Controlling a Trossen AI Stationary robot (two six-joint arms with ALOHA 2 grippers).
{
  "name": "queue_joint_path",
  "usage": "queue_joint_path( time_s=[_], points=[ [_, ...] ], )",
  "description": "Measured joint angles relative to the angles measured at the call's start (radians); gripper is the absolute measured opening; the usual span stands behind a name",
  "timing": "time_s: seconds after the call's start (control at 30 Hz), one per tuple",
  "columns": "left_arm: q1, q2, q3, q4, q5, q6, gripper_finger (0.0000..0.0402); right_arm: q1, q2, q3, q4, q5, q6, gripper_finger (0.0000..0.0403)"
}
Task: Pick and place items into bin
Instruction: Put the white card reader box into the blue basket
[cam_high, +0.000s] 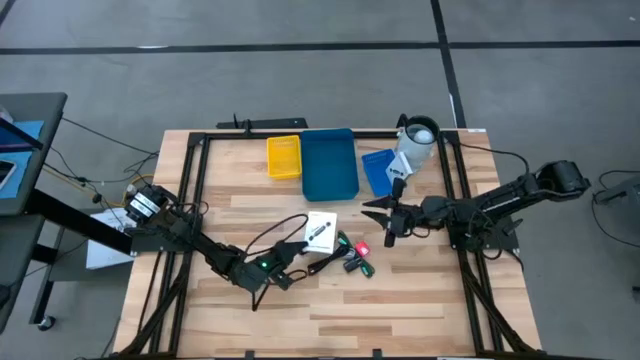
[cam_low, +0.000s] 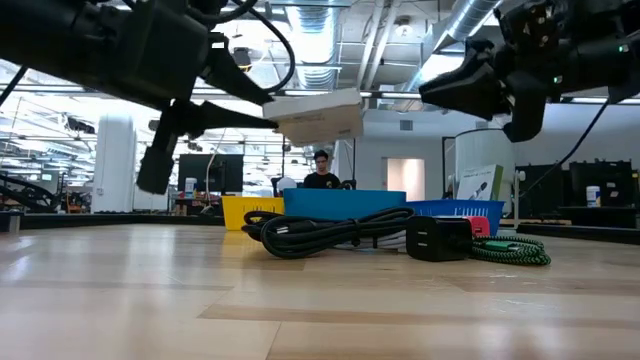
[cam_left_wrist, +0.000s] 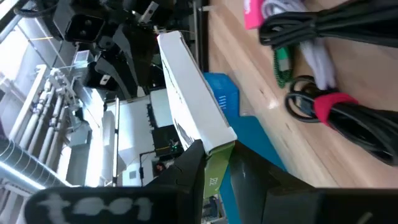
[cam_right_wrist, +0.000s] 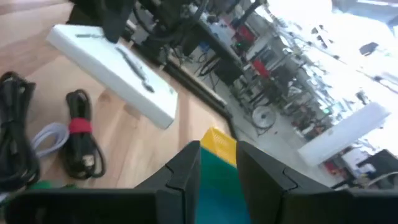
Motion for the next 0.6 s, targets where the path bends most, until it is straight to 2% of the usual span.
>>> queue_joint_path(
  time_s=[0.33, 0.6],
  points=[
    [0.02, 0.0, 0.0, 0.061, 0.01, 0.009, 0.0048, 0.103, 0.08, 0.068, -0.07, 0.221, -0.082, 0.0099],
    [0.066, -0.001, 0.001, 0.134, 0.054, 0.019, 0.0048, 0.135, 0.198, 0.158, -0.082, 0.279, -0.083, 0.0099]
  ],
)
